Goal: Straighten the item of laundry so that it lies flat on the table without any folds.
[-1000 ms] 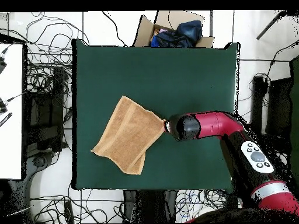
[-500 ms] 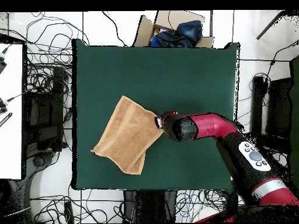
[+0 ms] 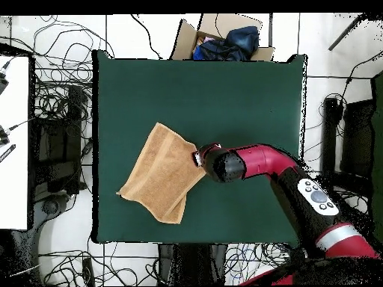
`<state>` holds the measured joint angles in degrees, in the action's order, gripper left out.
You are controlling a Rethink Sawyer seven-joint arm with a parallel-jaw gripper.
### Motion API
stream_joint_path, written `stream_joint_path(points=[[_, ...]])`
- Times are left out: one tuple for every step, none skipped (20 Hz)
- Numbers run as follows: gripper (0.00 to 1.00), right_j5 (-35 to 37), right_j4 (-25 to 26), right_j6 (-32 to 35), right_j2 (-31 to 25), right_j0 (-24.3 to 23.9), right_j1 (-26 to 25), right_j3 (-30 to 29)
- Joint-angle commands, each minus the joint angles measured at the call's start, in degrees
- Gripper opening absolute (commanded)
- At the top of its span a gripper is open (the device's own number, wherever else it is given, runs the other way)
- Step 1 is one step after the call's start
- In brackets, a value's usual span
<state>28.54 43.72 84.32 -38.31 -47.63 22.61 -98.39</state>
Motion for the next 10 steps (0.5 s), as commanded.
stream_joint_path(points=[[0.0,8.7,4.4,-10.1,2.6,4.9,-0.8,3.2],[0.0,9.0,4.7,-10.1,2.9,5.1,-1.0,3.4],[0.0,9.4,4.8,-10.1,3.0,5.3,-1.1,3.6],[0.0,10.0,5.1,-10.1,3.4,5.5,-1.1,3.9],[0.0,10.7,5.3,-10.0,3.7,5.8,-1.1,4.2],[0.0,11.8,5.5,-9.8,4.4,6.4,-1.1,4.6],[0.0,13.1,5.9,-9.5,5.3,7.2,-1.1,5.1],[0.0,14.3,6.2,-9.1,6.2,7.9,-1.1,5.6],[0.0,15.2,6.5,-8.8,6.9,8.6,-1.2,6.1],[0.0,16.7,6.8,-8.3,8.0,9.6,-1.3,6.8]])
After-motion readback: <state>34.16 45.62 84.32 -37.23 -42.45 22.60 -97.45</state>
